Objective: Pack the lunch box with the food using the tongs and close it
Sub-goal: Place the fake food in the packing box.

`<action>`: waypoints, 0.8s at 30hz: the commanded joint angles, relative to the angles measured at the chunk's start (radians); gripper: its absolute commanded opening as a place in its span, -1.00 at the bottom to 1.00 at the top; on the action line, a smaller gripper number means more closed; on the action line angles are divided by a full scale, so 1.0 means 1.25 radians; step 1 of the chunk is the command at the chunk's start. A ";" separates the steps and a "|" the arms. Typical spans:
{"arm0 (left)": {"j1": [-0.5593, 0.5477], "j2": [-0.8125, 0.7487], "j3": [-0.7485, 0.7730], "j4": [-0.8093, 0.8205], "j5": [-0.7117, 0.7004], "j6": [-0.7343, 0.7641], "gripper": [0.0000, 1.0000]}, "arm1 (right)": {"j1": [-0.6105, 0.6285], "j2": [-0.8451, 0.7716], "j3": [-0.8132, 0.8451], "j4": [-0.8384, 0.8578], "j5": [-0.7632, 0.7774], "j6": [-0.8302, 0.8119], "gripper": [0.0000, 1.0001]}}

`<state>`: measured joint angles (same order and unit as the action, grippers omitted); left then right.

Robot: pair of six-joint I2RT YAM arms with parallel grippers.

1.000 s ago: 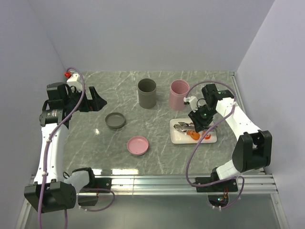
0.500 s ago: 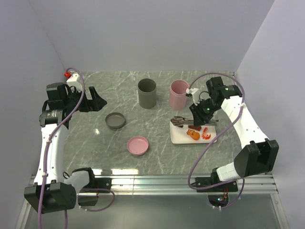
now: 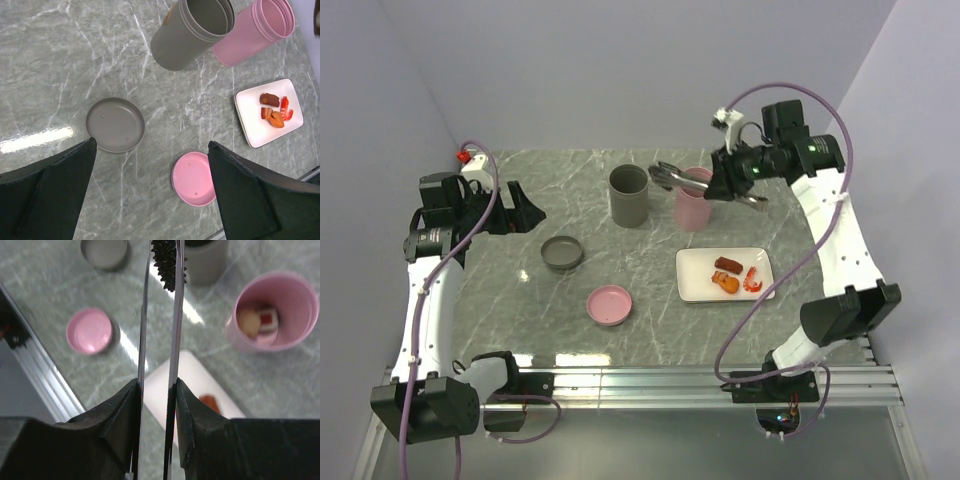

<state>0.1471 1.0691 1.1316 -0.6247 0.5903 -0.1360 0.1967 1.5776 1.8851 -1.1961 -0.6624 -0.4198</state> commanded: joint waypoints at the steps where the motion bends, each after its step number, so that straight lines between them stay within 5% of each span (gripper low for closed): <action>1: 0.000 0.010 0.024 0.019 0.042 0.004 0.99 | 0.035 0.055 0.079 0.127 -0.009 0.113 -0.56; 10: 0.001 -0.007 0.018 0.052 0.024 -0.019 0.99 | 0.084 0.193 0.206 0.202 0.046 0.179 -0.55; 24: 0.000 0.027 0.026 0.035 -0.012 -0.007 0.99 | 0.124 0.255 0.152 0.252 0.087 0.174 -0.34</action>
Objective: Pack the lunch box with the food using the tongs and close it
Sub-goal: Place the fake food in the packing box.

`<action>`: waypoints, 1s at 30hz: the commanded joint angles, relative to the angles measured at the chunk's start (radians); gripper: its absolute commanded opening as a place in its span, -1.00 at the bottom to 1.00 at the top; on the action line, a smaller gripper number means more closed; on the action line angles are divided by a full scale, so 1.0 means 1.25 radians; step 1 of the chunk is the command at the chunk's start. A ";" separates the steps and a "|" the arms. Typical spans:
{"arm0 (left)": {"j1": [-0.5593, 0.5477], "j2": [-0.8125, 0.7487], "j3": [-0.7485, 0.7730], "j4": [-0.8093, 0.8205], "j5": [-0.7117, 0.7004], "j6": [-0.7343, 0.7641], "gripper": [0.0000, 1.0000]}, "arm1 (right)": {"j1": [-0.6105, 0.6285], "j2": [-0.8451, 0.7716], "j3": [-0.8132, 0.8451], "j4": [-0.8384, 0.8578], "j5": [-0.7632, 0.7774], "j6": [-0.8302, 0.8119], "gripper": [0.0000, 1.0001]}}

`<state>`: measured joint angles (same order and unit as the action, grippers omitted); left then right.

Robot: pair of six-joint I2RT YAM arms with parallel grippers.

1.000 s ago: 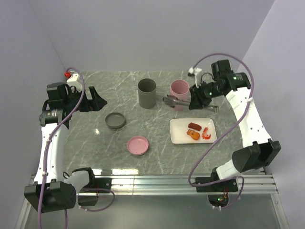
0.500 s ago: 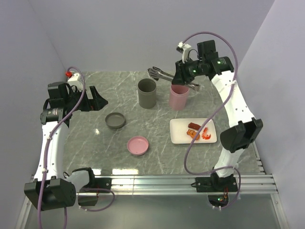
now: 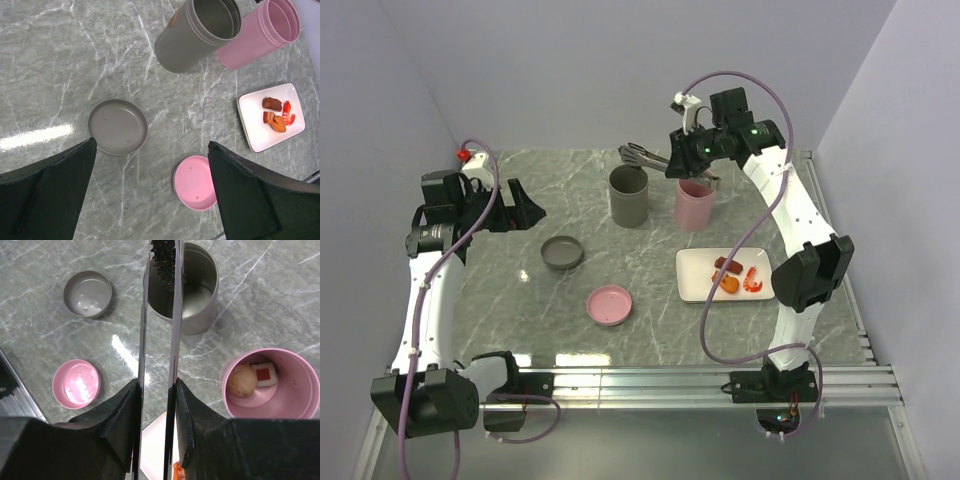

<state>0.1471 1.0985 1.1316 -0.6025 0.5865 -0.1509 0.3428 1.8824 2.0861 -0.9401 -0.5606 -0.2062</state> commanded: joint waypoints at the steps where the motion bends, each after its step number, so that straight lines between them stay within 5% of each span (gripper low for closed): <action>1: 0.000 0.002 0.027 0.017 -0.008 0.007 0.99 | 0.009 0.011 -0.017 0.051 0.005 0.004 -0.32; 13: 0.000 0.021 0.047 0.012 0.003 0.010 0.99 | 0.024 0.017 -0.029 0.056 0.018 0.005 0.07; 23: 0.000 0.017 0.062 0.001 0.012 0.018 0.99 | 0.025 -0.020 0.003 0.004 0.019 -0.014 0.11; 30: 0.000 0.010 0.086 -0.028 0.014 0.060 0.99 | 0.006 -0.198 -0.181 -0.065 0.046 -0.080 0.11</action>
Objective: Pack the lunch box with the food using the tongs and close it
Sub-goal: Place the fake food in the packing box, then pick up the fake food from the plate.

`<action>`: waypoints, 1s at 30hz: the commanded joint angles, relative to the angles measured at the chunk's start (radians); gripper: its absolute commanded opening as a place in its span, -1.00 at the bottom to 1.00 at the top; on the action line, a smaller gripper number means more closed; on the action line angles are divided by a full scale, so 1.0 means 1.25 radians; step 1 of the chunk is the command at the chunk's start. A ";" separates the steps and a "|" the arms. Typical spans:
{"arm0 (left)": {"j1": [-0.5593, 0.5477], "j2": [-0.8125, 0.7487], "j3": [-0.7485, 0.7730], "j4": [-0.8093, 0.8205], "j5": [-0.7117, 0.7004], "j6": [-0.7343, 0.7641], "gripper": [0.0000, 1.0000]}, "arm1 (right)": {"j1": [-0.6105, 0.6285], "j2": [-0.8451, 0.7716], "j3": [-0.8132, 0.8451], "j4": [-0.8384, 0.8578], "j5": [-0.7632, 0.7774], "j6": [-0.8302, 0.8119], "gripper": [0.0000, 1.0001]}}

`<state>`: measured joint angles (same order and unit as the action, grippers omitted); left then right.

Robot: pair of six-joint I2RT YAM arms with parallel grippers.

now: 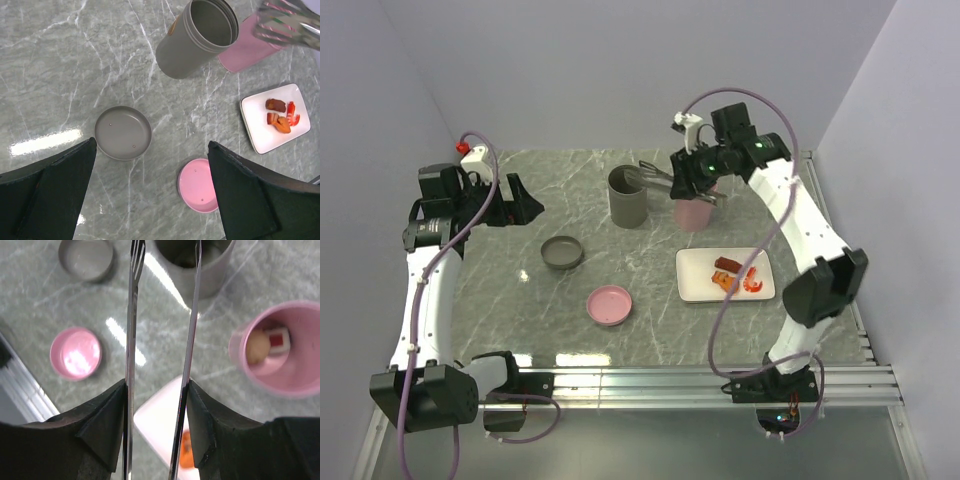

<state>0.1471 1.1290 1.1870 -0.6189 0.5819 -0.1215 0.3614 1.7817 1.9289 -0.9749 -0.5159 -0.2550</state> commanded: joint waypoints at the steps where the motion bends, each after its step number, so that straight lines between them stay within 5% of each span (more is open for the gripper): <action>1: 0.000 -0.013 0.046 -0.018 0.016 0.043 0.99 | -0.019 -0.158 -0.078 -0.047 0.014 -0.046 0.11; 15: 0.000 -0.033 0.024 -0.008 0.058 0.044 0.99 | -0.234 -0.437 -0.510 -0.150 0.114 -0.249 0.07; 30: 0.000 -0.043 0.020 -0.019 0.060 0.052 0.99 | -0.320 -0.462 -0.560 -0.285 0.134 -0.395 0.04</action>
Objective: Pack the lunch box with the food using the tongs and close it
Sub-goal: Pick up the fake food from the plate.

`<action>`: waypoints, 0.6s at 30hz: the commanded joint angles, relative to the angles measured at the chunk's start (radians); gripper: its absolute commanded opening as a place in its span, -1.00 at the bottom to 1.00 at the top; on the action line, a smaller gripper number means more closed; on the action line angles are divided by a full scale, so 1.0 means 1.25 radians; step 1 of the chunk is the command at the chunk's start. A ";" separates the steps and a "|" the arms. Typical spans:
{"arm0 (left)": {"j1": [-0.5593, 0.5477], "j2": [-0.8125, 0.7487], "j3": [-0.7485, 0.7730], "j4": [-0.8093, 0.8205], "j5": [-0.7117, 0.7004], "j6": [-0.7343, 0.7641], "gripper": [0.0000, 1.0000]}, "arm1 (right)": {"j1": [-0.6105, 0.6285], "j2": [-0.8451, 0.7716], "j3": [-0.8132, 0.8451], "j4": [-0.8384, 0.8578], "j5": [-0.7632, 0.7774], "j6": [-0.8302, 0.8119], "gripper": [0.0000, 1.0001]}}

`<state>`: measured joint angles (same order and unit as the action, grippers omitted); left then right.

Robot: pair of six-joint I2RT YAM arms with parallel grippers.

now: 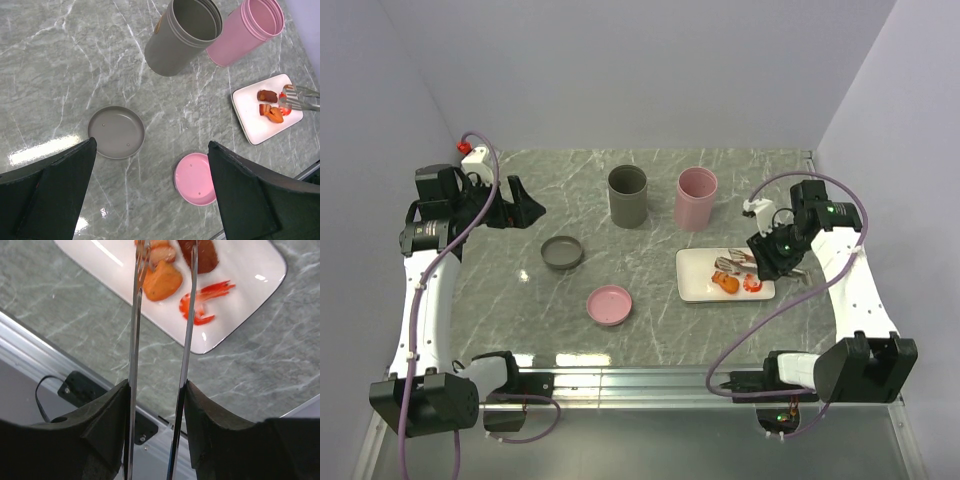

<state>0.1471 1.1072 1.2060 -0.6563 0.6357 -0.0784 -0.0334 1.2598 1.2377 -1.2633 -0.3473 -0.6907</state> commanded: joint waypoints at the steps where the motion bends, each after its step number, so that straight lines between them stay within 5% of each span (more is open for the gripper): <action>1: 0.000 -0.024 0.002 0.011 0.018 0.016 0.99 | -0.004 -0.052 -0.014 -0.058 0.004 -0.051 0.04; 18: 0.000 -0.023 -0.014 0.021 0.026 0.010 0.99 | 0.007 -0.076 -0.062 -0.030 0.005 -0.027 0.06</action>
<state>0.1471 1.1004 1.1969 -0.6559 0.6430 -0.0788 -0.0322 1.1679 1.1503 -1.3205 -0.3298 -0.7300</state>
